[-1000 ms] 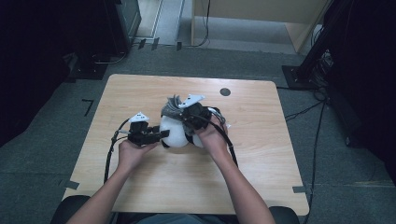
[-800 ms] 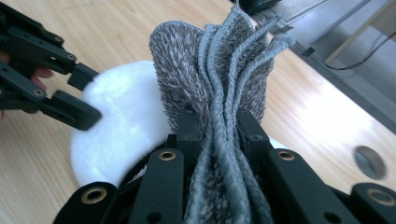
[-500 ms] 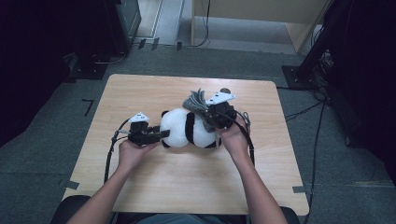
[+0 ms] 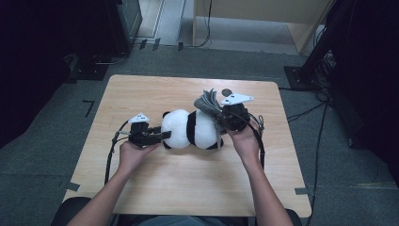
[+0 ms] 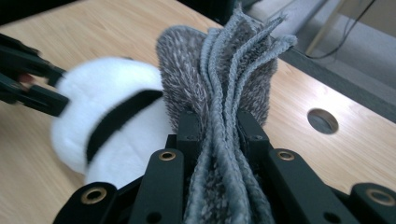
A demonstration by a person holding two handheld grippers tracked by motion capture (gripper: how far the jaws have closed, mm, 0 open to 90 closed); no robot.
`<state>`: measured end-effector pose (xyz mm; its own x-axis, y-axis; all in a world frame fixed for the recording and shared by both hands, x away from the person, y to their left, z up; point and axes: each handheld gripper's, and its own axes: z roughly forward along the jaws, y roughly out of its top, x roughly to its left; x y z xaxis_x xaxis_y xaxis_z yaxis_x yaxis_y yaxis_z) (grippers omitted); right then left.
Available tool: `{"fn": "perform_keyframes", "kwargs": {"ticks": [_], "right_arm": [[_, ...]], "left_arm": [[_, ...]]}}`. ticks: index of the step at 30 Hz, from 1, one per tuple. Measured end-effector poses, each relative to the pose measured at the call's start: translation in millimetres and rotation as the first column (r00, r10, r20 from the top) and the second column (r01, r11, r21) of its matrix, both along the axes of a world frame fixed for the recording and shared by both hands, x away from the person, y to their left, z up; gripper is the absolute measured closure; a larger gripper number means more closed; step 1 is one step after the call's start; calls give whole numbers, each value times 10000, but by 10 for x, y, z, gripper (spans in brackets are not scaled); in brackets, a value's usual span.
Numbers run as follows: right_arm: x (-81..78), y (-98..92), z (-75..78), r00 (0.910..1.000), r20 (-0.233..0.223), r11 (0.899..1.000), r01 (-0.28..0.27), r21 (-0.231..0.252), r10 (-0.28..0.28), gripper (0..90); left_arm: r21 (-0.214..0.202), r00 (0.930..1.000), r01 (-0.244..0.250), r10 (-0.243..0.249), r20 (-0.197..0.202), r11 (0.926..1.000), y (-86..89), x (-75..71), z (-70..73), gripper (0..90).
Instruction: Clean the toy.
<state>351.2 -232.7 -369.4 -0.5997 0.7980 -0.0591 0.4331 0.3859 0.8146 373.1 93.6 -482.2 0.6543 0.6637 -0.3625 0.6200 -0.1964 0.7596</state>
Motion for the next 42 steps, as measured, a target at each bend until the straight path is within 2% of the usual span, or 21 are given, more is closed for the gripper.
{"fn": "perform_keyframes", "kwargs": {"ticks": [4,8,12,17,20,21,24,31,42], "right_arm": [[-81,212,47,9981,98,9979,-609,238,607,759],[-123,493,9,9913,117,9910,-1316,234,1313,759],[-139,774,-114,9837,-81,9837,-1796,118,1797,759],[-148,1004,-291,9772,-244,9771,-2099,345,2108,757],[-124,1089,-439,9752,-458,9763,-2163,57,2164,751],[-115,1102,-495,9749,-491,9759,-2179,-126,2170,751],[-117,1071,-575,9732,-360,9737,-2276,-65,2272,751],[-143,969,-521,9787,-245,9782,-2044,-357,2036,753],[-266,651,-355,9857,120,9825,-1664,-838,1680,753]], "left_arm": [[55,9999,25,-26,115,10000,-4,-9,8,484],[85,9999,7,-9,171,10000,-9,-18,15,488],[88,9997,21,-23,223,10000,-12,-23,20,493],[29,9998,-3,2,198,10000,-13,-22,21,494],[-23,9998,-64,64,171,10000,-14,-16,15,483],[9,9998,-64,64,167,10000,-14,-13,11,480],[123,9997,-72,69,248,9999,-28,-13,1,478],[206,9996,-78,72,267,9998,-48,-16,3,477],[184,9996,-93,88,274,9998,-50,-17,6,475]]}}
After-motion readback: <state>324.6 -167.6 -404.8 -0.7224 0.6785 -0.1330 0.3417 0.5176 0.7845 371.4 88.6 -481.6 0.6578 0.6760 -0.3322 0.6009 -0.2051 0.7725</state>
